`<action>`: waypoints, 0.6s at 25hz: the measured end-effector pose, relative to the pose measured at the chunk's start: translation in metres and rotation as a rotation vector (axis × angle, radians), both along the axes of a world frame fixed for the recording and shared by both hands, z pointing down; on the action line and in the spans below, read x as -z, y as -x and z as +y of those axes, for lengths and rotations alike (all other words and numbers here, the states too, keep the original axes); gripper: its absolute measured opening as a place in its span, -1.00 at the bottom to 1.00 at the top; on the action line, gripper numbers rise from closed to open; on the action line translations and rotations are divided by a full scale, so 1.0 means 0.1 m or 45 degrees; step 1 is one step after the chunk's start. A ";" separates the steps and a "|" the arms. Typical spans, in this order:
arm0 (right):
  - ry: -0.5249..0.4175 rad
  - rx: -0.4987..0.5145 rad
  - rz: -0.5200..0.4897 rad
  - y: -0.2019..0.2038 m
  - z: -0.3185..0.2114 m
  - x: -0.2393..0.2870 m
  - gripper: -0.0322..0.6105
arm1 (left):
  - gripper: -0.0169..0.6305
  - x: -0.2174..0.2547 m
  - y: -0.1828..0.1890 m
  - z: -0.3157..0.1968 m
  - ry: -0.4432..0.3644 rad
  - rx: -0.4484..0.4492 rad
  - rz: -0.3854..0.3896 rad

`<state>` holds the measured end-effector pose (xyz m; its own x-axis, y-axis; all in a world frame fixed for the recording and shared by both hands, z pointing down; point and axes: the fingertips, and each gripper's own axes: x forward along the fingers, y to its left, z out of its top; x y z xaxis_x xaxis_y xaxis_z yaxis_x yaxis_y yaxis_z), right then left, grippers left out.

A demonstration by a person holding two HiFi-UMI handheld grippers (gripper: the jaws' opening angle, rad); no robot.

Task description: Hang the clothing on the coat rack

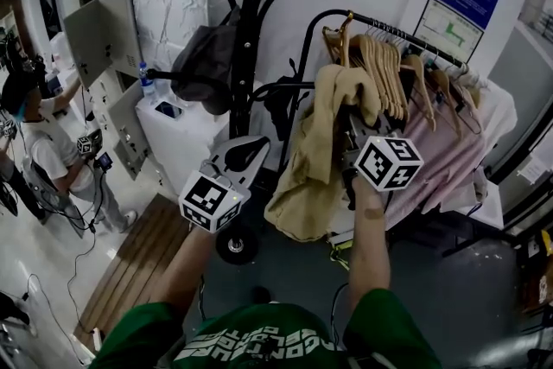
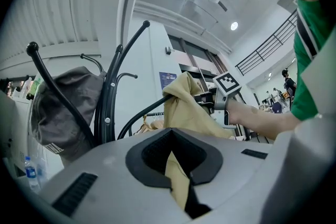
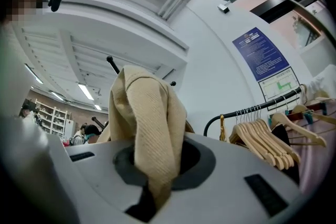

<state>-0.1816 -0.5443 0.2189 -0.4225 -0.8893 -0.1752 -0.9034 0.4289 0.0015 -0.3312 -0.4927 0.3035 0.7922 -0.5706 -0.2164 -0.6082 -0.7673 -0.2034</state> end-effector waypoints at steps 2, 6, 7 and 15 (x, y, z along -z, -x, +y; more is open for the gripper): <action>0.018 0.020 0.019 0.10 -0.06 -0.06 -0.78 | -0.93 -0.01 0.05 0.00 0.003 0.012 0.005; 0.048 0.057 0.043 0.24 -0.15 -0.15 -0.78 | -0.93 -0.06 0.12 0.00 0.020 0.036 0.010; 0.053 0.062 0.044 0.26 -0.17 -0.16 -0.78 | -0.93 -0.06 0.14 0.00 0.023 0.041 0.010; 0.086 0.075 0.029 0.30 -0.27 -0.29 -0.78 | -0.93 -0.17 0.22 0.05 0.056 0.065 0.008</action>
